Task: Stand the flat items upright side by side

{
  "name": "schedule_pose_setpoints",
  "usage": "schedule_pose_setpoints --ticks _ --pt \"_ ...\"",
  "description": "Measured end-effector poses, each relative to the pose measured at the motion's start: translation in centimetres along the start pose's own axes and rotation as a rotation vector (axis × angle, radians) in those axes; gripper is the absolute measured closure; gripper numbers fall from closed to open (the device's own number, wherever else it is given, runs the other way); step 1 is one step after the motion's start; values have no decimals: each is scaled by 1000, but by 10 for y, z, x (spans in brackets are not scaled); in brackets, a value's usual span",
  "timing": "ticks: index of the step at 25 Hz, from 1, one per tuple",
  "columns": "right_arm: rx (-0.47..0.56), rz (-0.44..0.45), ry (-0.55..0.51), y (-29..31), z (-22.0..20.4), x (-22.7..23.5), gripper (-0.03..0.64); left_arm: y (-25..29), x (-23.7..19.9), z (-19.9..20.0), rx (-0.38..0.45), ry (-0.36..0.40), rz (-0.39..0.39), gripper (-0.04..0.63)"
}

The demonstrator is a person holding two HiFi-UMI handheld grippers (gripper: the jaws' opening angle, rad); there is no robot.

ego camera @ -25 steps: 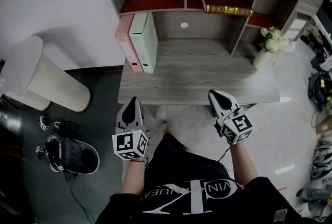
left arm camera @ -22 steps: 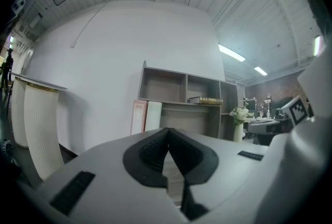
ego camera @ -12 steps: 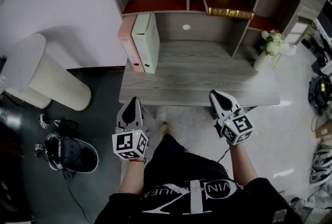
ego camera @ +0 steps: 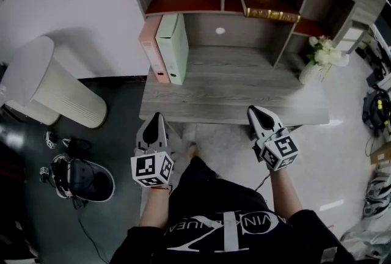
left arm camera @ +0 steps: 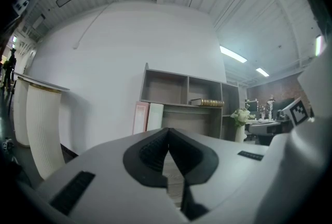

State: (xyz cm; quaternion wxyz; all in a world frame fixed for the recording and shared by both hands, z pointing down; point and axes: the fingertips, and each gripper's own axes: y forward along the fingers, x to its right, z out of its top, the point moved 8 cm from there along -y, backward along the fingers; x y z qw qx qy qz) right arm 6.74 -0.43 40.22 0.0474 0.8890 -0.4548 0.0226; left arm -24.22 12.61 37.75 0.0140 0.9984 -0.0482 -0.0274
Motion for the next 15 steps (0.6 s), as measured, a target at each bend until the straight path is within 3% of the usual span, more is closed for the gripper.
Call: schedule_pose_setpoints --ticks 15 --pt "9 10 21 2 -6 0 607 1 -1 2 0 -3 5 592"
